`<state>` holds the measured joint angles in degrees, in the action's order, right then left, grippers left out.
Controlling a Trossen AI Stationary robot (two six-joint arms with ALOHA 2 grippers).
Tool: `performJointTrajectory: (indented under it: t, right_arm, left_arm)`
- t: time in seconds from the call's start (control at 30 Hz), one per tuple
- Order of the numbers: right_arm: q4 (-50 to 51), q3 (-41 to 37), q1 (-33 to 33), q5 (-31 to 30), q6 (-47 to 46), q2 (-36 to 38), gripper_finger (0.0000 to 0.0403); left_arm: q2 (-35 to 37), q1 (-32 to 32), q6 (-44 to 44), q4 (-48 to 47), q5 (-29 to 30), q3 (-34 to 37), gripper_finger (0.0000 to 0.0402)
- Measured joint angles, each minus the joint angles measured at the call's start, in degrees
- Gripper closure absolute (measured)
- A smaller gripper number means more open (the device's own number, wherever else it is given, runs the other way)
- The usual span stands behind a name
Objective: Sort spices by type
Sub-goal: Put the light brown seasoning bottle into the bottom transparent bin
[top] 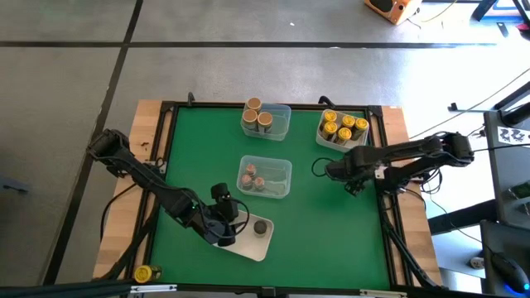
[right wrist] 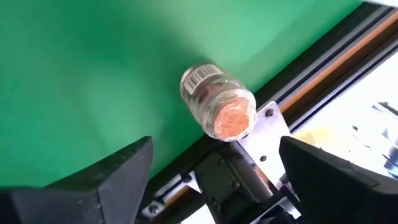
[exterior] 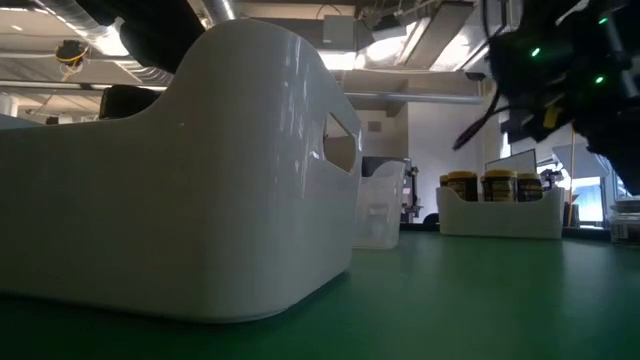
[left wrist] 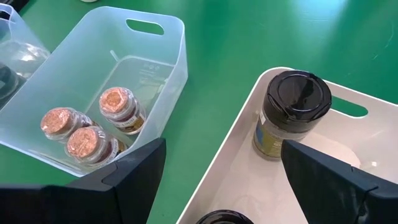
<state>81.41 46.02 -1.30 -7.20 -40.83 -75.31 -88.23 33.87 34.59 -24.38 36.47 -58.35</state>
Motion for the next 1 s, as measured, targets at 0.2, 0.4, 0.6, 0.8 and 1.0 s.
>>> performJointTrajectory:
  t: [0.2,0.4,0.6,0.8,1.0]
  right_arm:
    - [1.1,0.0,6.5,0.3,5.8,-5.3,0.0054]
    - [0.2,0.0,12.4,0.3,12.8,-9.9,0.0075]
    - [-3.1,0.0,15.8,0.3,18.4,-14.1,0.0113]
    - [-3.5,0.0,16.9,1.8,21.0,-18.4,0.0140]
    - [-2.3,0.0,16.7,3.2,22.5,-19.8,0.0173]
  left_arm:
    - [0.0,0.0,0.0,0.0,0.0,0.0,0.0086]
    - [0.0,0.0,0.0,0.0,0.0,0.0,0.0086]
    - [0.0,0.0,0.0,0.0,0.0,0.0,0.0086]
    - [0.0,0.1,0.0,0.0,0.0,0.0,0.0086]
    - [0.0,0.2,0.0,0.0,0.0,0.0,0.0086]
